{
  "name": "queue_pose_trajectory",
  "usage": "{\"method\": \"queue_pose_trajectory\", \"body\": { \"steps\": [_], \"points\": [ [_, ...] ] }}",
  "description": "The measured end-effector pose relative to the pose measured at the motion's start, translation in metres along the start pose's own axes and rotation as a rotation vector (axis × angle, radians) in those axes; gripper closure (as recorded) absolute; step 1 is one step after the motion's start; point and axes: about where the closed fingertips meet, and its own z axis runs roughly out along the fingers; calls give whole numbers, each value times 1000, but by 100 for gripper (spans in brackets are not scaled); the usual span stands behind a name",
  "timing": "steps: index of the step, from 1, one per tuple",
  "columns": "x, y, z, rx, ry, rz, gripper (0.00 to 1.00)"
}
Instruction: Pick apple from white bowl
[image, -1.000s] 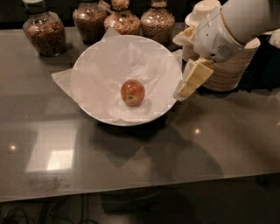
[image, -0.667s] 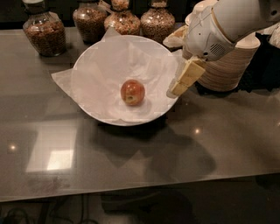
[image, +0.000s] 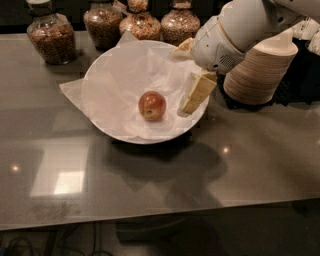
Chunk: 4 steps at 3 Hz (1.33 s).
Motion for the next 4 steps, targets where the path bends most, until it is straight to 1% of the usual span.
{"method": "queue_pose_trajectory", "body": {
  "steps": [1, 2, 4],
  "points": [
    [-1, -4, 25, -49, 3, -28, 15],
    [-1, -10, 46, -80, 6, -48, 15],
    [4, -16, 79, -130, 14, -55, 14]
  ]
}}
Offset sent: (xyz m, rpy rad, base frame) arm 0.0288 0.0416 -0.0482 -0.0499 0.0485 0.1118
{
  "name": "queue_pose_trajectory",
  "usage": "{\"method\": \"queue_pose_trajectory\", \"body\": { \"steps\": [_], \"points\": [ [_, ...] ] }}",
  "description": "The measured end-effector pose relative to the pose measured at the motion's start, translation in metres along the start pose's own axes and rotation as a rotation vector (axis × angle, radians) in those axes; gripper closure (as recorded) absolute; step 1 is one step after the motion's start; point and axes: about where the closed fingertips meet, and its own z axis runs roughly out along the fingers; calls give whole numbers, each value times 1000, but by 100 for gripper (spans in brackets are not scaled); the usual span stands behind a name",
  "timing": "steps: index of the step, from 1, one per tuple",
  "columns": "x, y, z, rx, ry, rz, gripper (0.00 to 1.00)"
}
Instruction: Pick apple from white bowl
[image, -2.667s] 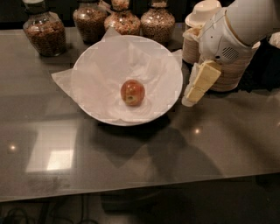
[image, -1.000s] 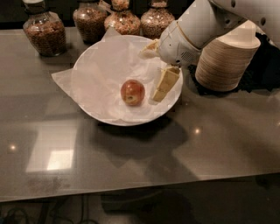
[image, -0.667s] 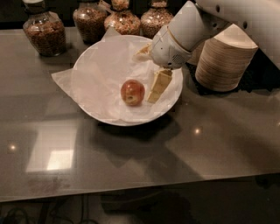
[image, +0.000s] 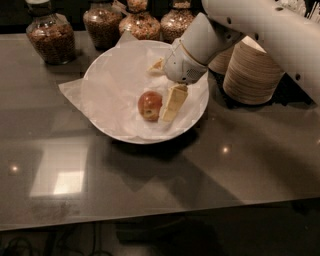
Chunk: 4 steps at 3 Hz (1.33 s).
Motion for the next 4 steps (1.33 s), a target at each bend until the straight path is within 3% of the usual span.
{"method": "queue_pose_trajectory", "body": {
  "steps": [4],
  "points": [
    [10, -2, 33, -59, 13, 24, 16]
  ]
}}
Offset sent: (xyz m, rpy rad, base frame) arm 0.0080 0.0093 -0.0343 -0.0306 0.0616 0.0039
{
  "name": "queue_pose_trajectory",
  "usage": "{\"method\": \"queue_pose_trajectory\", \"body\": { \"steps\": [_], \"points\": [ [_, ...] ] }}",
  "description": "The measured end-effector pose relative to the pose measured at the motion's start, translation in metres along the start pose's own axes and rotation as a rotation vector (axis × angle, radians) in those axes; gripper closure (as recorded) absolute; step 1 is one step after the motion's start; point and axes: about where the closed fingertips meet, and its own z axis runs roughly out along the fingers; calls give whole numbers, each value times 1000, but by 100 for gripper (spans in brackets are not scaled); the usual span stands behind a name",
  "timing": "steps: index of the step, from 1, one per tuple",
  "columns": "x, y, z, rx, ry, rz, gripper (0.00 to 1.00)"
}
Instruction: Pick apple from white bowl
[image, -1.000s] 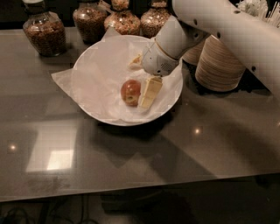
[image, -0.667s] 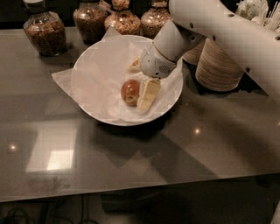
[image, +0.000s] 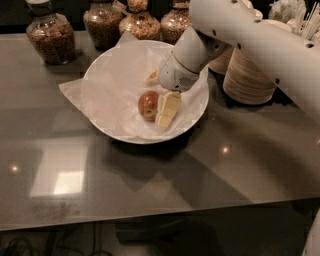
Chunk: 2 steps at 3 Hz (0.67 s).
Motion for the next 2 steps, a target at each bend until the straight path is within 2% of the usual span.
{"method": "queue_pose_trajectory", "body": {
  "steps": [1, 2],
  "points": [
    [1, 0, 3, -4, 1, 4, 35],
    [1, 0, 3, -4, 1, 4, 58]
  ]
}}
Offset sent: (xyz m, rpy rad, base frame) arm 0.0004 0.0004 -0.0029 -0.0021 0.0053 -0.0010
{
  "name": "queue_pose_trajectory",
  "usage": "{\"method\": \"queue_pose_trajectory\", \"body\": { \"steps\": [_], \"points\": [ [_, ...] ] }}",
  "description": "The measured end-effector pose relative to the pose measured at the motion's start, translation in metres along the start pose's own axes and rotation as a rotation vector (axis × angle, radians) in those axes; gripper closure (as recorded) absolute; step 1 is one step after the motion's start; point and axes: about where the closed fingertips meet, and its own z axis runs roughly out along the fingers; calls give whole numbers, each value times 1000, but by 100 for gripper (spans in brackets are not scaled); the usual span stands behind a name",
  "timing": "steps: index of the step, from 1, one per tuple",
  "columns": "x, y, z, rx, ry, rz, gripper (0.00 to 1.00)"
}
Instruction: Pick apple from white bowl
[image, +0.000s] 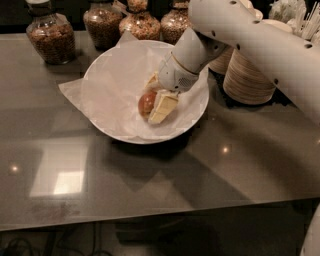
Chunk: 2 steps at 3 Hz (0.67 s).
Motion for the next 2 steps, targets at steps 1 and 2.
{"method": "queue_pose_trajectory", "body": {
  "steps": [1, 2],
  "points": [
    [0, 0, 0, 0, 0, 0, 81],
    [0, 0, 0, 0, 0, 0, 100]
  ]
}}
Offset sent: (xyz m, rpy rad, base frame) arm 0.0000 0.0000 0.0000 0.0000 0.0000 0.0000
